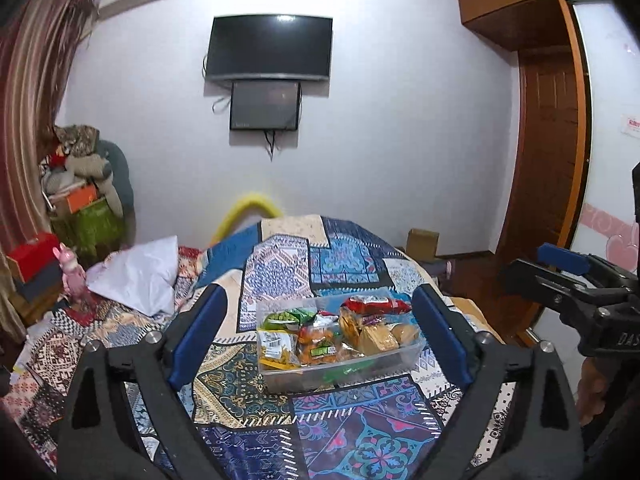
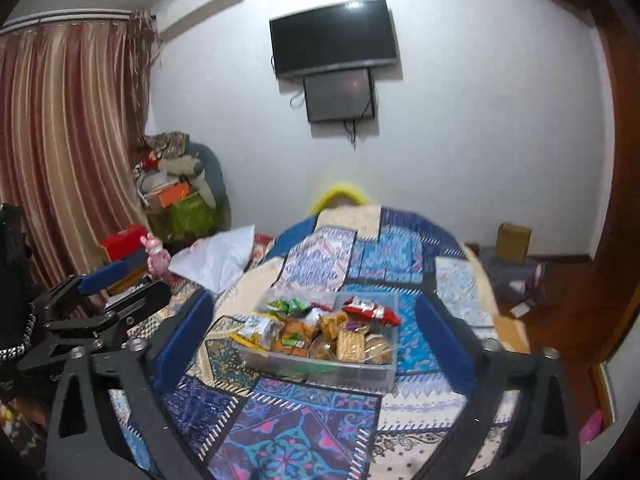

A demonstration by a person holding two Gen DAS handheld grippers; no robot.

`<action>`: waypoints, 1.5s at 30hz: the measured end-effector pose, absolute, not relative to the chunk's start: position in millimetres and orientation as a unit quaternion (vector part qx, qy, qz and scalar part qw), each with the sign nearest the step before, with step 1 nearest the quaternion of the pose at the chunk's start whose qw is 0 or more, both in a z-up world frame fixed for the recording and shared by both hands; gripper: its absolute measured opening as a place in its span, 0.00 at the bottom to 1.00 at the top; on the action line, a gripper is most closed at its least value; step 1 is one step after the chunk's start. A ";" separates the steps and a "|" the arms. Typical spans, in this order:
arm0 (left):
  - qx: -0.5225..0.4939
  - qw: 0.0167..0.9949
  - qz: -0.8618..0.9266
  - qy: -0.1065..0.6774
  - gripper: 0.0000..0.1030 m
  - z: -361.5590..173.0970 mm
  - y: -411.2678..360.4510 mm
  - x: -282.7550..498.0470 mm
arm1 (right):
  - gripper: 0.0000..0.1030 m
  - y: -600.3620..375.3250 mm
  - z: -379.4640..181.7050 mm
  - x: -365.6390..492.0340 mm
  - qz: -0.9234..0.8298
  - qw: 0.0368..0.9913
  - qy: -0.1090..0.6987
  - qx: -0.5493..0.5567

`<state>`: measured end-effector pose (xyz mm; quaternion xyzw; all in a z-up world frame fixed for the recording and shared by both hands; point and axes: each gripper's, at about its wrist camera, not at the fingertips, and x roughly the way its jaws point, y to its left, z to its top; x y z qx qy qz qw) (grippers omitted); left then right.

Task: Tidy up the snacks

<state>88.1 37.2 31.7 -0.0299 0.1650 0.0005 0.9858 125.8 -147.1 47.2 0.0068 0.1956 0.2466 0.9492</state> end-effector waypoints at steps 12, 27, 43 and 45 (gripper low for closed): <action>-0.035 0.987 0.004 0.156 0.97 33.2 34.2 65.8 | 1.00 -151.7 44.3 102.4 0.228 0.957 0.178 -0.013; -0.034 0.987 0.001 0.160 0.97 30.0 32.5 59.7 | 1.00 -156.0 39.8 93.3 0.226 0.958 0.177 -0.009; -0.036 0.986 -0.001 0.162 0.99 29.1 31.8 60.6 | 1.00 -156.6 37.1 94.4 0.218 0.958 0.184 -0.008; -0.034 0.986 -0.001 0.163 0.99 28.5 30.7 61.2 | 1.00 -156.6 36.6 94.5 0.218 0.958 0.185 -0.009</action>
